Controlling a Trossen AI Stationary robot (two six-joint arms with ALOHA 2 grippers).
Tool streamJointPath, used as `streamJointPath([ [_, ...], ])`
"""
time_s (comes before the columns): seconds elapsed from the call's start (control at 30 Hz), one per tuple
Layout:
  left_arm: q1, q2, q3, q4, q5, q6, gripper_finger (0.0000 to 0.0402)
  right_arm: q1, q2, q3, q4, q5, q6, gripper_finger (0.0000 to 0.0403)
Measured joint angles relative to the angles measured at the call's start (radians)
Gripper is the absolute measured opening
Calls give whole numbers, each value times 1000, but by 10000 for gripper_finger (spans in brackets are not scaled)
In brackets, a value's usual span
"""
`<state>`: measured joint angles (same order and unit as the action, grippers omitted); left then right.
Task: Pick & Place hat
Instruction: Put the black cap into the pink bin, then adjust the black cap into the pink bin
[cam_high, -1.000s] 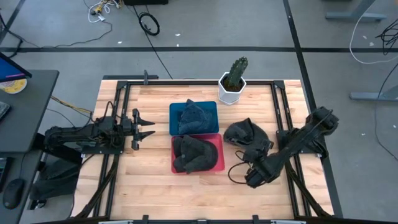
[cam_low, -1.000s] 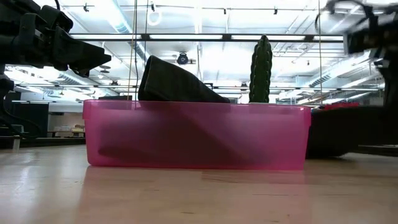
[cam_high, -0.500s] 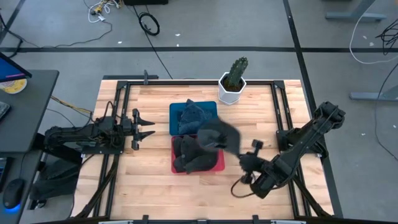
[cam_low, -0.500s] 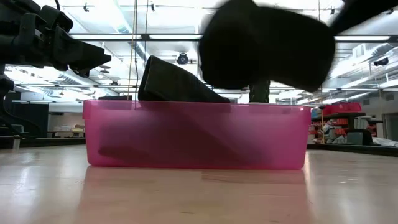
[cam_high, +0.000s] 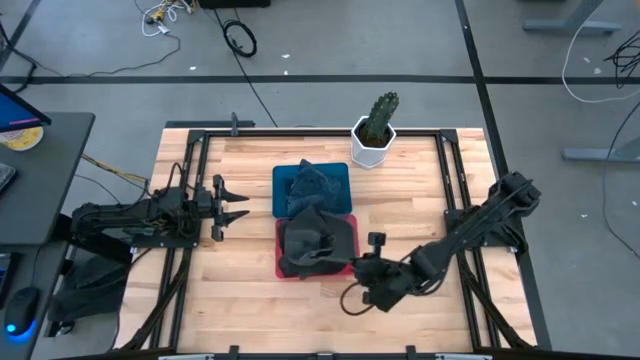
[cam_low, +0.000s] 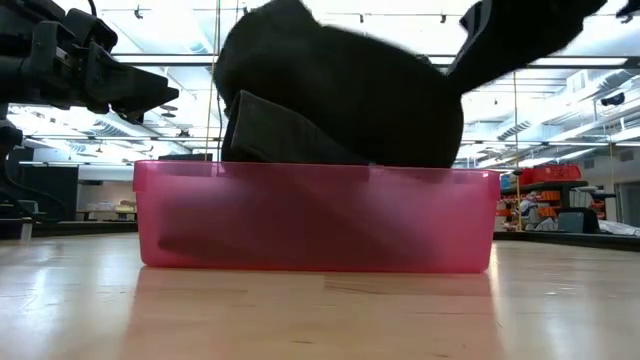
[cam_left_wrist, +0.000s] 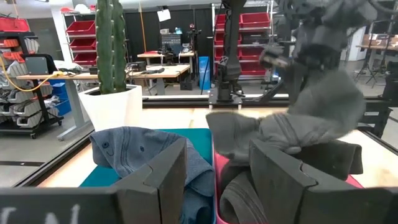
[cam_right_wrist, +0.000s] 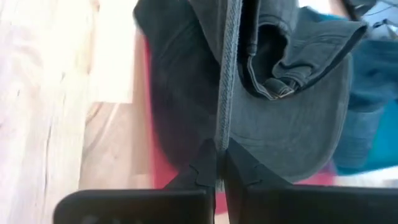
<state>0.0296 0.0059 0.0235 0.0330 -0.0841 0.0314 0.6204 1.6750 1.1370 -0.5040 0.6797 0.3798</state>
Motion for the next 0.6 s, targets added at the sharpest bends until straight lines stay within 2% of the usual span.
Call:
streamJointPath([
  [0.13, 0, 0, 0, 0, 0, 0, 179, -25, 69, 0, 5, -43, -4, 9],
  [0.3, 0, 0, 0, 0, 0, 0, 179, -49, 94, 0, -16, -130, 0, 72],
  [0.47, 0, 0, 0, 0, 0, 0, 179, -51, 34, 0, -33, -134, 0, 139],
  [0.6, 0, 0, 0, 0, 0, 0, 179, -51, -39, 0, -37, -166, 0, 177],
])
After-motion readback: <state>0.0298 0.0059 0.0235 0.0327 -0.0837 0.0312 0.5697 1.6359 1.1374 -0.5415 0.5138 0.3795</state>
